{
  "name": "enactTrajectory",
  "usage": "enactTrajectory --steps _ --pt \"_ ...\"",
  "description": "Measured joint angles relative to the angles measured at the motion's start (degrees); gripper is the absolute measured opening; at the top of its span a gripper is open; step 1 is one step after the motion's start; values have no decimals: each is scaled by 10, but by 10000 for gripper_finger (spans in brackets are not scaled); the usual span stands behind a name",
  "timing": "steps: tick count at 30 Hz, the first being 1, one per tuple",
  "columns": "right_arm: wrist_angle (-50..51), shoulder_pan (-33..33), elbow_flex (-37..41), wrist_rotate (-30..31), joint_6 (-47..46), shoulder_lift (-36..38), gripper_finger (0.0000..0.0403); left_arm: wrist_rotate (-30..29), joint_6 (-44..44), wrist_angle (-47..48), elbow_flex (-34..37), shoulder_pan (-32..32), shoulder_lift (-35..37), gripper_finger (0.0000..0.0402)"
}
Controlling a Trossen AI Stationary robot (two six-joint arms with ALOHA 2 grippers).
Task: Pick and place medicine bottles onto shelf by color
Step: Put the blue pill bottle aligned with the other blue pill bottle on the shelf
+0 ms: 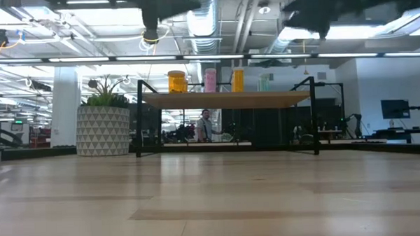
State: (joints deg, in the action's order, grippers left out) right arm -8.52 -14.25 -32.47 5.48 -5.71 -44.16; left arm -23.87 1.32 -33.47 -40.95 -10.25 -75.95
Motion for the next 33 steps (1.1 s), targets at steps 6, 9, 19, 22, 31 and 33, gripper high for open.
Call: enactTrajectory --steps 6,9,19,22,31,33 --pt "13 164 0 37 -29 38 227 -1 -17 27 -10 -43 14 243" --pt "14 259 0 110 -35 27 227 0 -39 36 -10 -64 14 243" --pt "-59 525 0 374 -69 -91 227 -61 -111 204 -55 -135 23 243" --pt "-118 574 0 395 -66 -147 226 -77 -140 310 -105 -156 21 243" --pt "-281 643 0 394 -57 -294 221 7 -293 589 -175 -221 20 243" --pt "-313 648 0 394 -43 -315 218 40 -351 640 -169 -238 20 243"
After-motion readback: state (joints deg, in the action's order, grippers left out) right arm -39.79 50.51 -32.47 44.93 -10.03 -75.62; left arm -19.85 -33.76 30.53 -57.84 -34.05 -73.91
